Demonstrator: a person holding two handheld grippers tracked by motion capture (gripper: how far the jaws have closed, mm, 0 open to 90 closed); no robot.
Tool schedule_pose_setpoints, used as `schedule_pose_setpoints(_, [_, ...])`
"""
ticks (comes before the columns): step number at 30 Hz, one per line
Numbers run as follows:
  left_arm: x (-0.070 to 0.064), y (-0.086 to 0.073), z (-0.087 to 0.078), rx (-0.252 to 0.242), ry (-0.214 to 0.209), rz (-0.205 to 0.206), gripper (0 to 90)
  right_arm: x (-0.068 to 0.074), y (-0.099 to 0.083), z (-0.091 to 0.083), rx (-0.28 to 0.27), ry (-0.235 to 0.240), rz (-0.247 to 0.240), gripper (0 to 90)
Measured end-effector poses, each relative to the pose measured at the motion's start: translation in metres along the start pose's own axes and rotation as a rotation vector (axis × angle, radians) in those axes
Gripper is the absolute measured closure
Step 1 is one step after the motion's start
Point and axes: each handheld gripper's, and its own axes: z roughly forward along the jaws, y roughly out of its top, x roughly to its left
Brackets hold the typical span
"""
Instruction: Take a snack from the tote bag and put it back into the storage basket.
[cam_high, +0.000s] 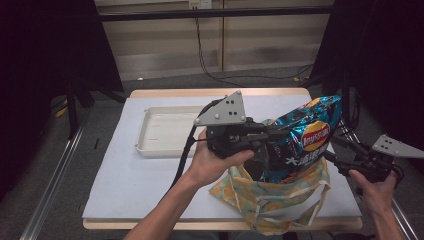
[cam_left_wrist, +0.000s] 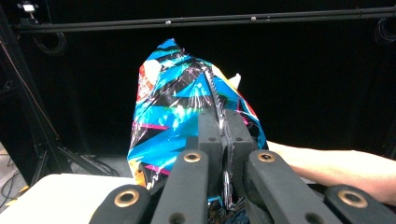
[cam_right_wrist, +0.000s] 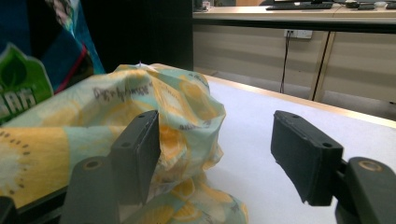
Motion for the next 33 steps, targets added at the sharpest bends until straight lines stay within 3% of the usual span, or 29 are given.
schedule_pose_setpoints(5, [0.004,0.007,0.000,-0.019,-0.007,-0.010,88.4,0.001,0.000,0.000,0.000,0.004,-0.001,32.6])
schedule_pose_setpoints(13, [0.003,0.020,0.002,-0.029,-0.008,0.008,88.4,0.000,-0.001,0.001,0.007,0.001,-0.001,32.6])
schedule_pose_setpoints(33, [0.009,0.051,-0.016,-0.099,0.013,0.027,88.4,0.000,0.000,0.000,0.000,0.000,-0.005,32.5])
